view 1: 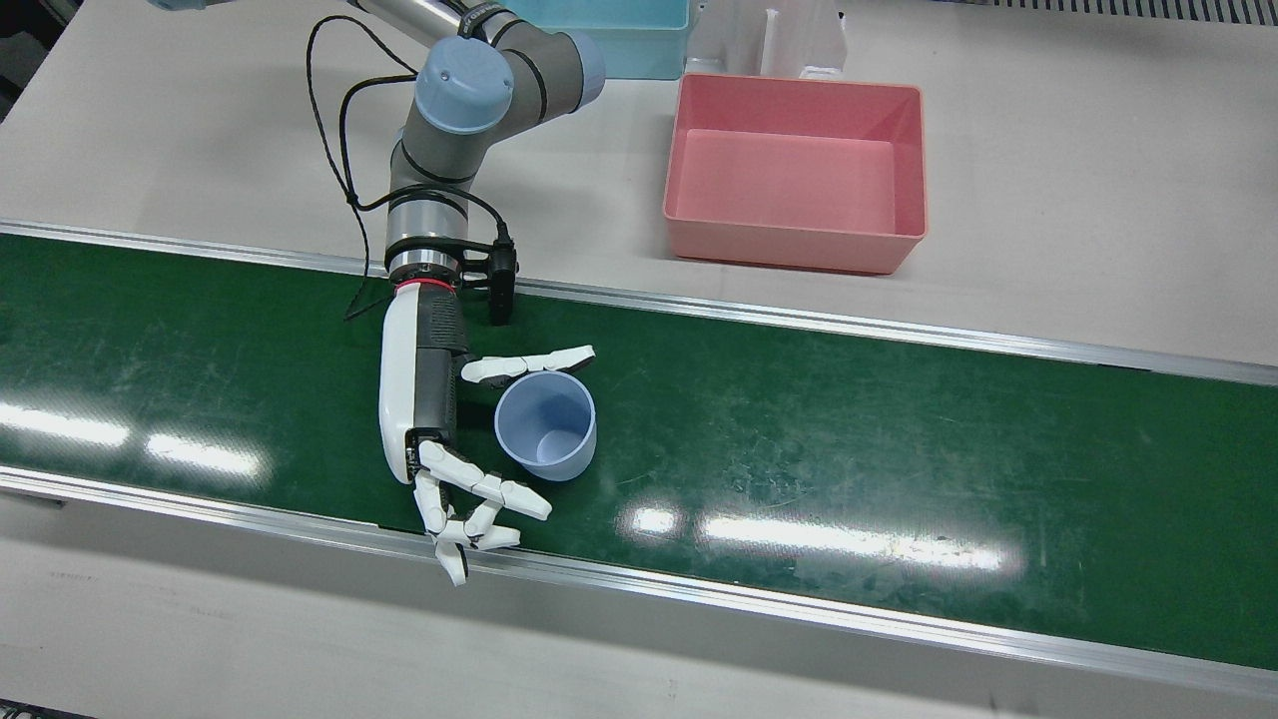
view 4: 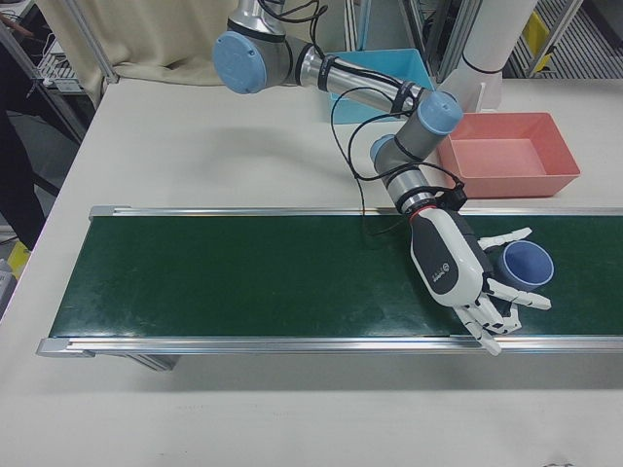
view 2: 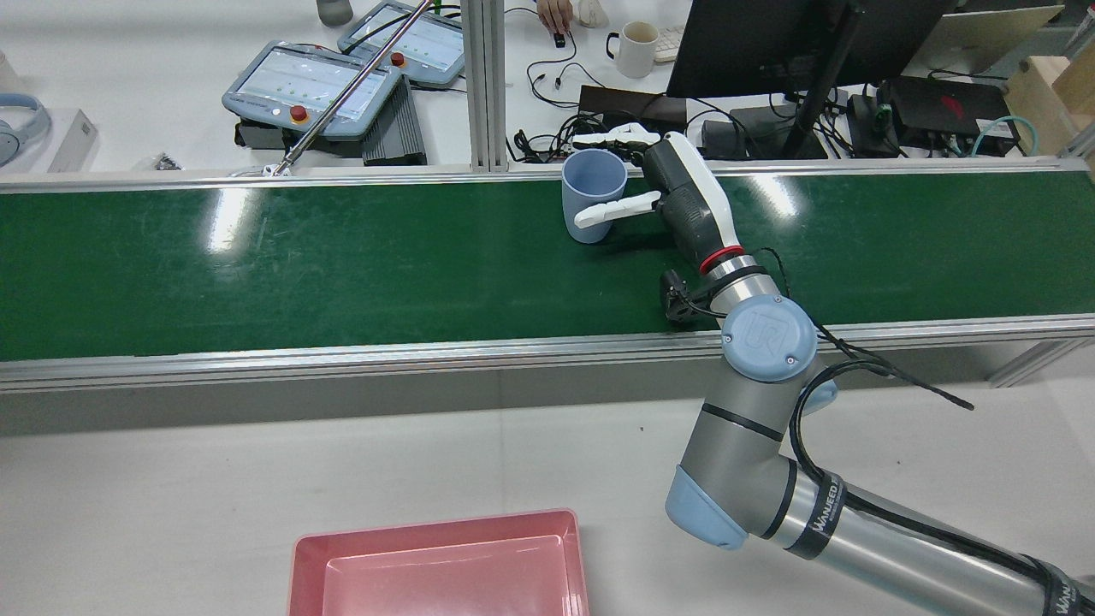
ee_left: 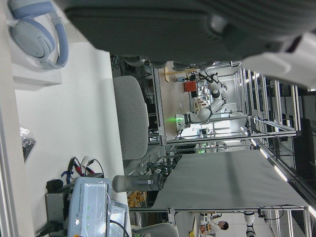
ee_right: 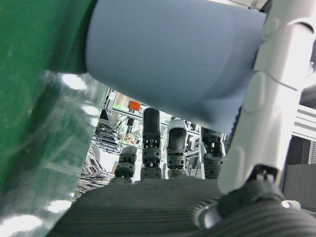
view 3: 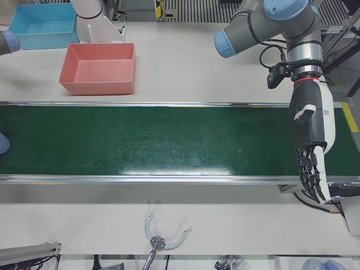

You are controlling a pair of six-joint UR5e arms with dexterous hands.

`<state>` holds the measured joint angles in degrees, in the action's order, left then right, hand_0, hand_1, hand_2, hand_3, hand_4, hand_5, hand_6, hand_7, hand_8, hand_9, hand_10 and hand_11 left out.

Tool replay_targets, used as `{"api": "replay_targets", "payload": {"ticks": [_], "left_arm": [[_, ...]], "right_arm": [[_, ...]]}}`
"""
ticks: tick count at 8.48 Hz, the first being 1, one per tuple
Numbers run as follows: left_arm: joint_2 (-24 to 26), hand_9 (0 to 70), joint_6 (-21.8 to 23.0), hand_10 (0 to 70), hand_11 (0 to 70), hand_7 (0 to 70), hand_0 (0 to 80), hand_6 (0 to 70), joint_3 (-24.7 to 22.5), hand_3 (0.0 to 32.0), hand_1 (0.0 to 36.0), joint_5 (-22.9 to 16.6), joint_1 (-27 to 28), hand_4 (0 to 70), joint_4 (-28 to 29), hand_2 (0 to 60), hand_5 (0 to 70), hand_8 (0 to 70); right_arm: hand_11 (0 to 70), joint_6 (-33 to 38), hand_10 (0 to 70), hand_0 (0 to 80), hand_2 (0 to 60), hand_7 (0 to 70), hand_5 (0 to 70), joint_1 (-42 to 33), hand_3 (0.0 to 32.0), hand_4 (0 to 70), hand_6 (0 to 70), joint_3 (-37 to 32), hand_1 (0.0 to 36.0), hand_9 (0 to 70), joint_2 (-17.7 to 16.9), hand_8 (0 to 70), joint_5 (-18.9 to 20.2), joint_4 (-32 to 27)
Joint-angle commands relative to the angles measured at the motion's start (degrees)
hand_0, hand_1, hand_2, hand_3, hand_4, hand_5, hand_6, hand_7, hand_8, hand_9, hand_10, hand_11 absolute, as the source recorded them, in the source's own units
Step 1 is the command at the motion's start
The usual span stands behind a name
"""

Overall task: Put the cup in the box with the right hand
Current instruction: 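Hold the right hand still with fingers around the arriving blue cup, then close the right hand's fingers on the cup and lift it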

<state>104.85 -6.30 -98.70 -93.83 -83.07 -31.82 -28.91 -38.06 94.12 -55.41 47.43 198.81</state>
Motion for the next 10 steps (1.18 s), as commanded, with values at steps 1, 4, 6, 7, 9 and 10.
{"api": "replay_targets", "payload": {"ticks": [1,4,6,7,9,10], "left_arm": [[0.0,0.0,-0.03,0.0,0.0,0.0,0.0,0.0,0.0,0.0,0.0,-0.04,0.01,0.0,0.0,0.0,0.0,0.0],[0.0,0.0,-0.03,0.0,0.0,0.0,0.0,0.0,0.0,0.0,0.0,-0.04,0.01,0.0,0.0,0.0,0.0,0.0],[0.0,0.0,0.06,0.0,0.0,0.0,0.0,0.0,0.0,0.0,0.0,0.05,0.01,0.0,0.0,0.0,0.0,0.0],[0.0,0.0,-0.03,0.0,0.0,0.0,0.0,0.0,0.0,0.0,0.0,0.05,0.01,0.0,0.0,0.0,0.0,0.0],[0.0,0.0,-0.03,0.0,0.0,0.0,0.0,0.0,0.0,0.0,0.0,-0.03,-0.08,0.0,0.0,0.0,0.0,0.0],[0.0,0.0,-0.03,0.0,0.0,0.0,0.0,0.0,0.0,0.0,0.0,-0.04,-0.08,0.0,0.0,0.0,0.0,0.0]], "right_arm": [[15.0,0.09,9.3,72.4,0.0,70.0,9.8,0.0,0.0,32.7,16.0,0.62,20.5,39.3,-0.14,25.9,-0.05,0.0],[24.1,0.0,14.1,80.0,26.2,70.0,17.4,0.0,0.0,54.3,24.2,0.63,36.0,47.2,-0.31,33.0,-0.05,0.09],[25.7,0.09,15.3,80.0,51.8,70.0,17.5,-0.09,0.0,58.2,25.9,1.58,36.0,50.3,-0.92,35.1,-0.23,0.35],[26.9,0.09,16.2,80.0,60.0,70.0,17.7,-0.09,0.0,58.5,26.6,2.64,36.0,52.5,-1.36,36.8,-0.32,0.44],[30.0,0.09,18.3,80.0,60.0,70.0,18.2,-0.09,0.0,55.5,27.5,7.8,36.0,55.2,-3.12,39.0,-0.41,1.48],[31.6,0.0,19.3,80.0,60.0,70.0,18.3,-0.09,0.0,56.0,28.3,11.92,36.0,56.4,-4.0,39.9,0.03,3.06]]}}
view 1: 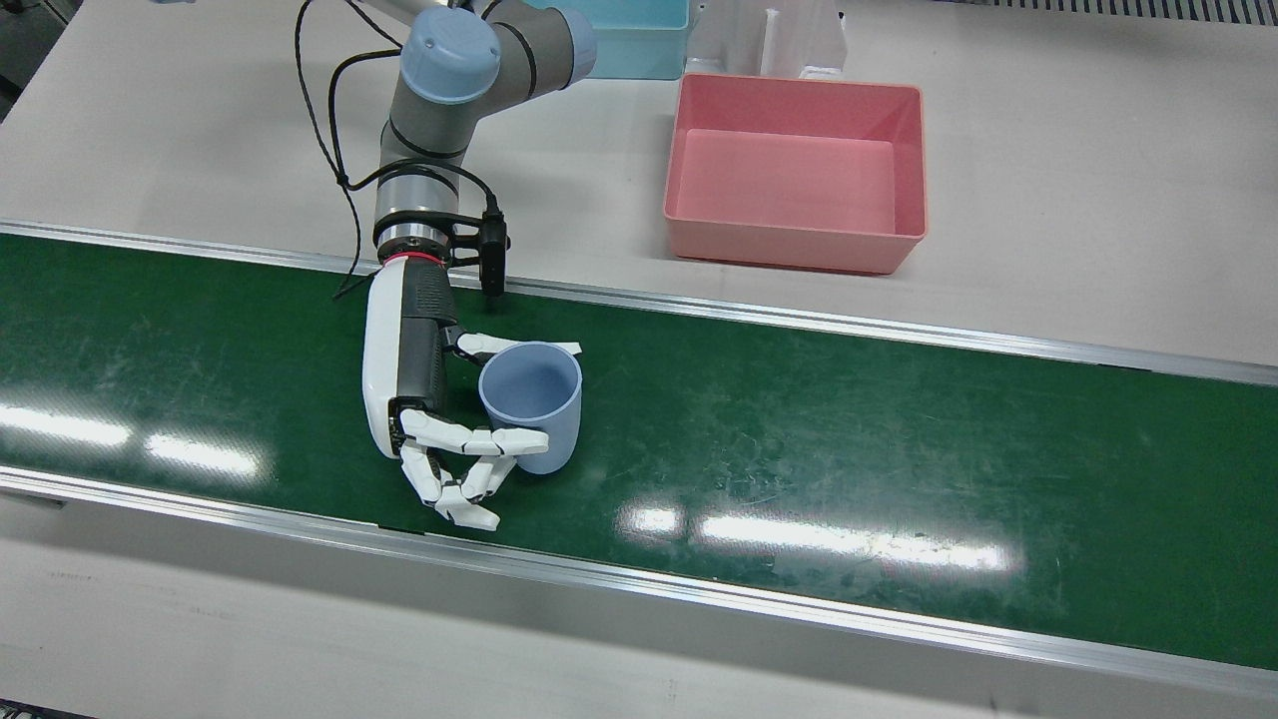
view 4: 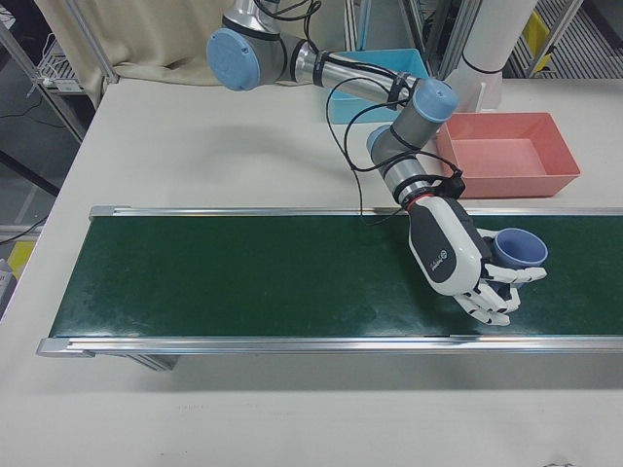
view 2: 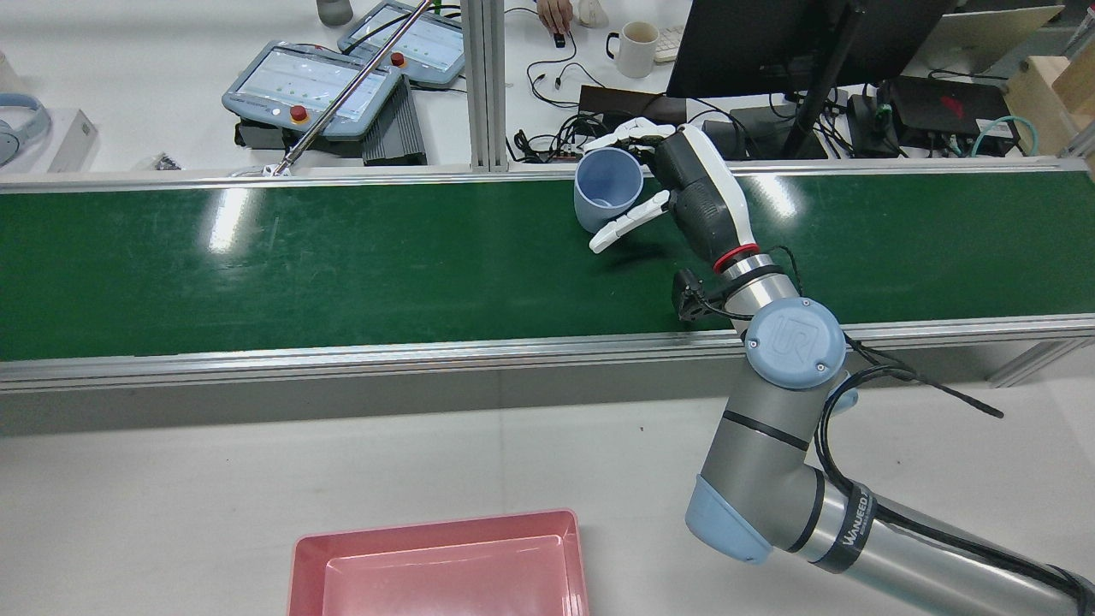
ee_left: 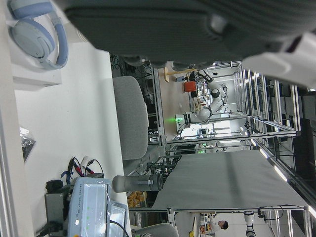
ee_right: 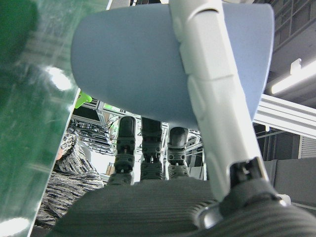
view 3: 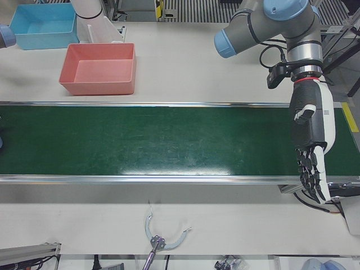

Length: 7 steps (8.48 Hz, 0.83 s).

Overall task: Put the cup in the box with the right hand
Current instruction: 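Close the right hand's fingers on the cup and lift it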

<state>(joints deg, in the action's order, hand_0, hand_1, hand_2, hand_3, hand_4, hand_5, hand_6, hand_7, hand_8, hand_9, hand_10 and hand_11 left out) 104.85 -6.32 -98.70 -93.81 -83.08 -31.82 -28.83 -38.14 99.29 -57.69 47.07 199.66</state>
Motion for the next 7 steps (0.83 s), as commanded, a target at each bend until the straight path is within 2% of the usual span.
{"api": "replay_targets", "payload": {"ticks": [1,4,5,6,7], "left_arm": [[0.0,0.0,0.08,0.0,0.0,0.0,0.0,0.0,-0.09,0.0,0.0,0.03,0.03,0.0,0.0,0.0,0.0,0.0],[0.0,0.0,-0.01,0.0,0.0,0.0,0.0,0.0,0.0,0.0,0.0,0.03,0.03,0.0,0.0,0.0,0.0,0.0],[0.0,0.0,-0.01,0.0,0.0,0.0,0.0,0.0,-0.09,0.0,0.0,-0.06,0.03,0.0,0.0,0.0,0.0,0.0],[0.0,0.0,-0.01,0.0,0.0,0.0,0.0,0.0,0.0,0.0,0.0,-0.06,0.03,0.0,0.0,0.0,0.0,0.0],[0.0,0.0,-0.01,0.0,0.0,0.0,0.0,0.0,-0.09,0.0,0.0,-0.06,0.03,0.0,0.0,0.0,0.0,0.0]], "right_arm": [[34.3,-0.08,21.2,80.0,60.0,70.0,18.6,0.17,0.0,57.5,29.5,9.4,36.0,58.2,-2.16,41.4,0.57,2.92],[41.1,-0.26,26.1,80.0,60.0,70.0,19.0,4.29,0.0,62.3,31.7,15.82,36.0,60.6,-2.25,43.3,2.41,4.59],[43.3,-0.26,27.9,80.0,60.0,70.0,19.1,5.7,0.0,63.3,32.4,17.58,36.0,61.5,-2.34,44.1,4.16,4.59],[49.8,-0.26,33.0,80.0,60.0,70.0,19.7,6.58,0.0,64.9,34.2,17.86,36.0,64.1,-1.81,46.2,7.65,4.59],[56.4,-0.35,38.2,80.0,60.0,70.0,20.2,8.07,0.0,69.7,36.5,18.65,36.0,67.3,-2.07,48.9,9.08,4.59]]}}
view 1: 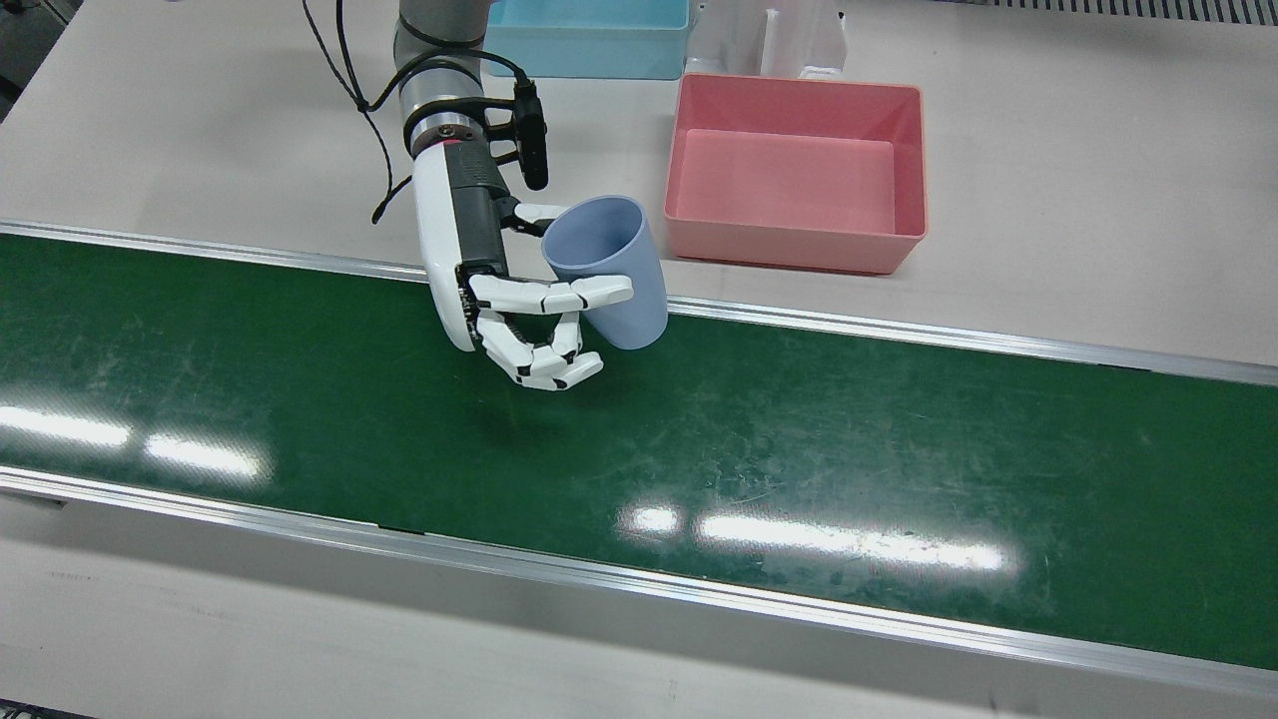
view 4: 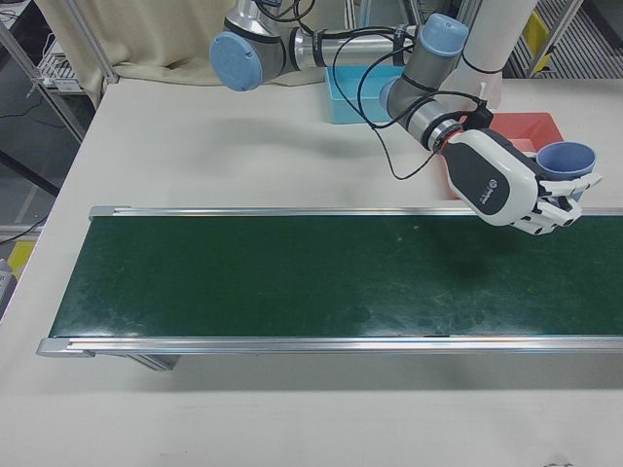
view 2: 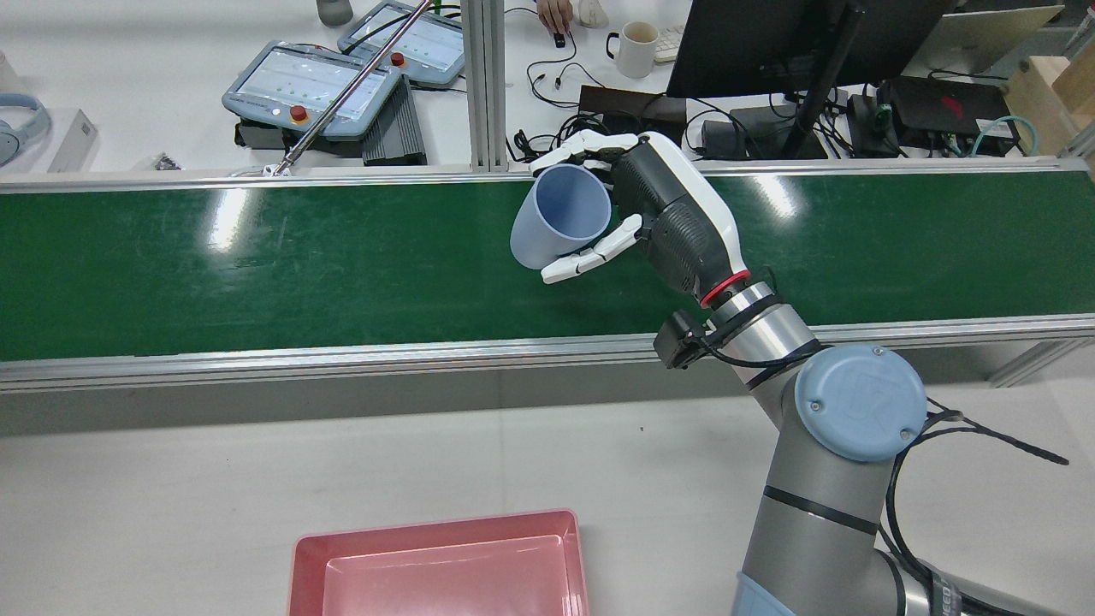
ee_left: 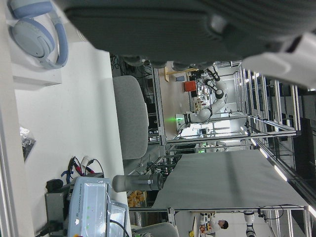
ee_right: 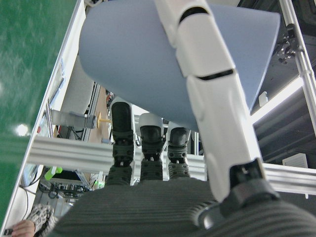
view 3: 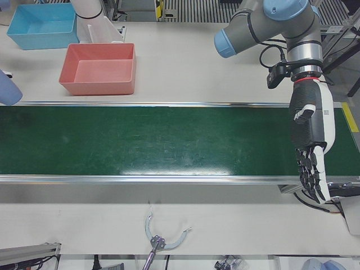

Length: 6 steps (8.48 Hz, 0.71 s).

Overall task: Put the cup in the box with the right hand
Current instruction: 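Close the right hand's fingers on the cup and lift it, then carry the held cup toward the robot and lower it into the pink tray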

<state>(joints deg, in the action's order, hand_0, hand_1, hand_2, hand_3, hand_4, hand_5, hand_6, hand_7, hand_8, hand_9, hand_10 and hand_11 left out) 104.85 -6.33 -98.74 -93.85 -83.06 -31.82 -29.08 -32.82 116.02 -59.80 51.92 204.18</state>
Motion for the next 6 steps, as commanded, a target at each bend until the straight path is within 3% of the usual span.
{"api": "replay_targets", "payload": {"ticks": [1,3,6], "left_arm": [[0.0,0.0,0.09,0.0,0.0,0.0,0.0,0.0,0.04,0.0,0.0,-0.02,0.0,0.0,0.0,0.0,0.0,0.0],[0.0,0.0,0.0,0.0,0.0,0.0,0.0,0.0,0.04,0.0,0.0,-0.02,0.0,0.0,0.0,0.0,0.0,0.0],[0.0,0.0,0.0,0.0,0.0,0.0,0.0,0.0,0.04,0.0,0.0,0.07,0.0,0.0,0.0,0.0,0.0,0.0]], "right_arm": [[58.3,-1.32,39.7,80.0,60.0,70.0,20.4,4.77,0.0,70.0,37.2,3.84,36.0,68.2,-0.23,49.7,4.33,0.16],[58.5,-6.58,39.8,80.0,60.0,70.0,20.5,10.99,0.0,67.8,37.0,10.25,36.0,68.2,-1.54,49.6,4.07,2.0],[57.1,-8.18,38.7,80.0,60.0,70.0,20.5,16.38,0.0,62.9,35.7,12.65,36.0,66.8,-4.44,48.4,3.71,2.36]]}}
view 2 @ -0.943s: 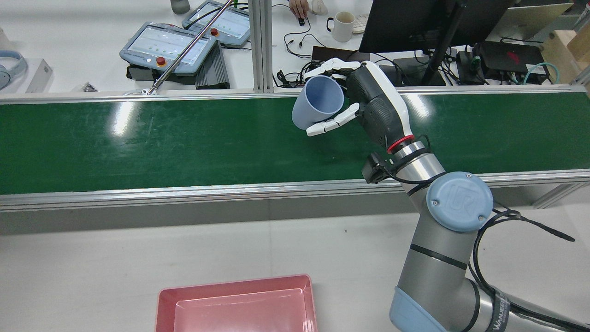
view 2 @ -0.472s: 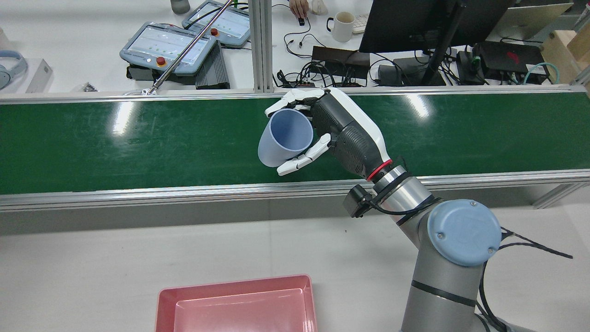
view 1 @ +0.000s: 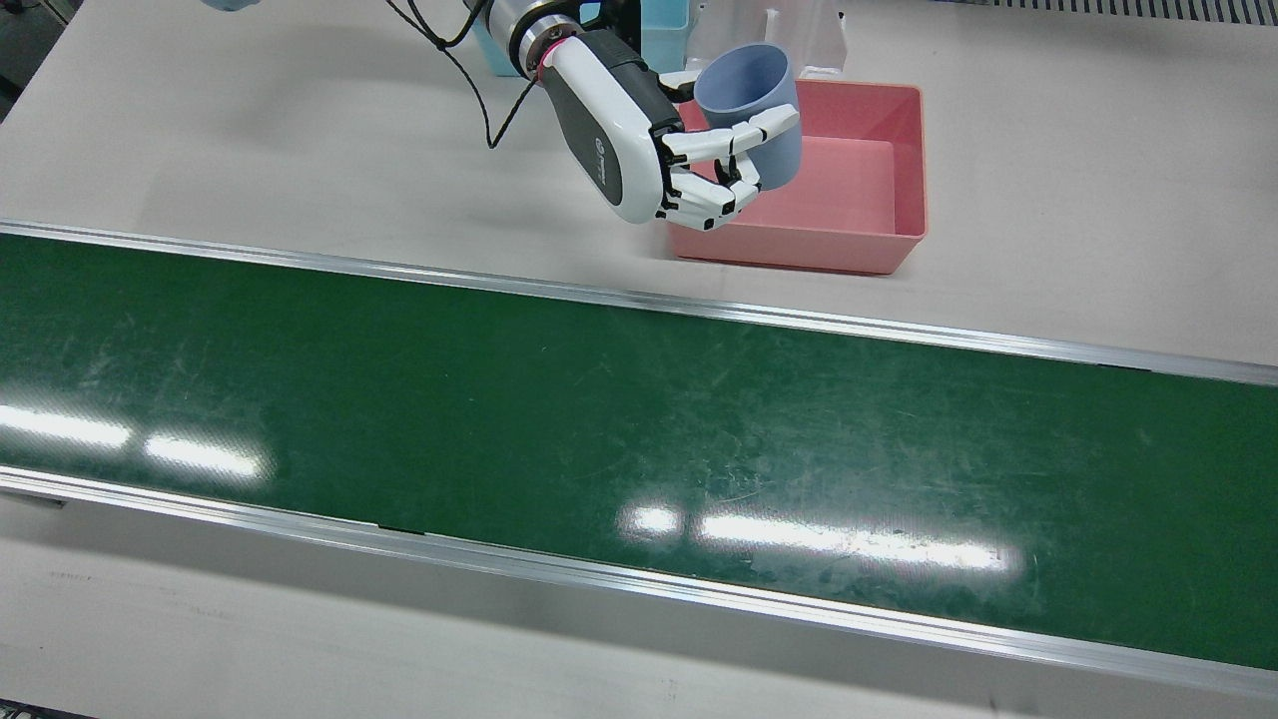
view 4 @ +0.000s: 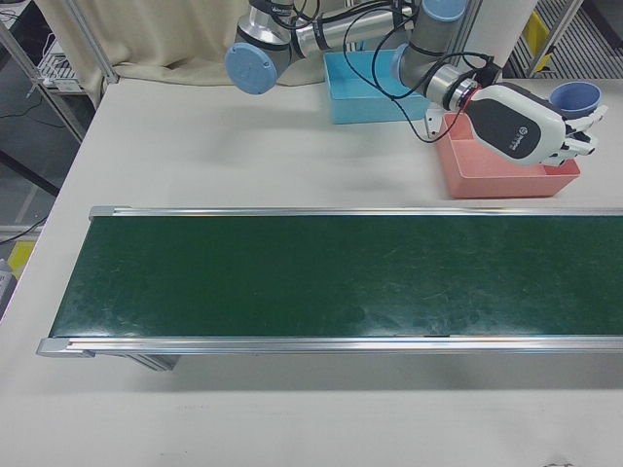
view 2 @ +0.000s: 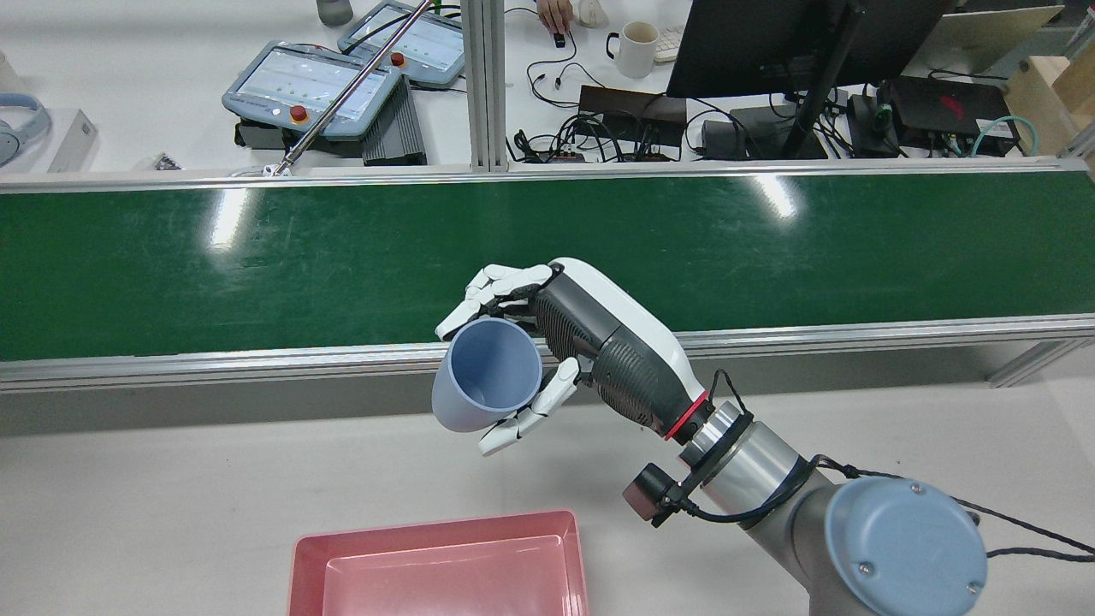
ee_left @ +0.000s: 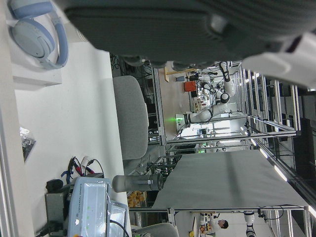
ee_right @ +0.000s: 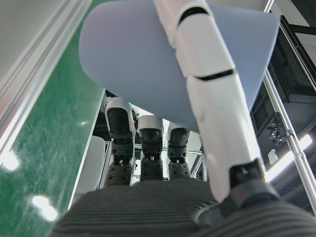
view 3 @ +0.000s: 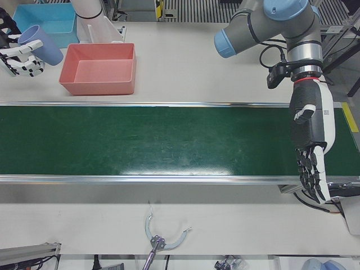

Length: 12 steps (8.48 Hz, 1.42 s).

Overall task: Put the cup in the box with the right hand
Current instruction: 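Carry the held cup toward the robot and lower it into the pink tray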

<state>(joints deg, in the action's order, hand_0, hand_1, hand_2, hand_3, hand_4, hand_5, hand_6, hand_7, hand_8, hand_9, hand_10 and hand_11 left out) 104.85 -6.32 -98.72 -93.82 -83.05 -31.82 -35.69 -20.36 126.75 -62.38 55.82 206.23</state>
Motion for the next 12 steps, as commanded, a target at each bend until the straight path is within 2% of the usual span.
{"api": "replay_targets", "payload": {"ticks": [1,4,7,9,10,12], "left_arm": [[0.0,0.0,-0.01,0.0,0.0,0.0,0.0,0.0,0.01,0.0,0.0,-0.04,0.0,0.0,0.0,0.0,0.0,0.0],[0.0,0.0,-0.01,0.0,0.0,0.0,0.0,0.0,0.01,0.0,0.0,-0.04,0.0,0.0,0.0,0.0,0.0,0.0],[0.0,0.0,0.08,0.0,0.0,0.0,0.0,0.0,0.01,0.0,0.0,-0.04,0.0,0.0,0.0,0.0,0.0,0.0],[0.0,0.0,0.0,0.0,0.0,0.0,0.0,0.0,0.01,0.0,0.0,-0.04,0.0,0.0,0.0,0.0,0.0,0.0],[0.0,0.0,-0.01,0.0,0.0,0.0,0.0,0.0,0.01,0.0,0.0,0.04,0.0,0.0,0.0,0.0,0.0,0.0],[0.0,0.0,-0.01,0.0,0.0,0.0,0.0,0.0,0.01,0.0,0.0,-0.04,0.0,0.0,0.0,0.0,0.0,0.0]], "right_arm": [[57.0,-2.53,38.5,80.0,60.0,70.0,20.6,6.01,0.0,61.4,35.3,1.83,36.0,66.4,-2.48,48.1,-0.18,0.31],[56.5,-7.0,38.0,80.0,60.0,70.0,20.9,10.32,0.0,51.9,33.8,0.78,36.0,65.3,-2.57,46.9,-0.09,0.14],[57.9,-9.05,39.1,80.0,60.0,70.0,20.9,12.09,0.0,56.0,34.1,-1.49,36.0,65.9,-2.57,47.3,-0.18,0.05],[56.8,-8.96,38.3,80.0,60.0,70.0,20.8,12.09,0.0,55.7,33.7,-3.87,36.0,65.2,-2.05,46.8,-0.44,-0.04],[54.6,-8.7,36.7,80.0,60.0,70.0,20.3,12.09,0.0,59.7,33.1,-6.4,36.0,63.9,-1.44,45.9,-0.36,-0.04],[40.7,-8.52,25.8,80.0,60.0,70.0,18.2,12.18,0.0,67.3,28.8,-7.13,36.0,53.8,-1.6,38.5,-0.27,-0.04]]}}
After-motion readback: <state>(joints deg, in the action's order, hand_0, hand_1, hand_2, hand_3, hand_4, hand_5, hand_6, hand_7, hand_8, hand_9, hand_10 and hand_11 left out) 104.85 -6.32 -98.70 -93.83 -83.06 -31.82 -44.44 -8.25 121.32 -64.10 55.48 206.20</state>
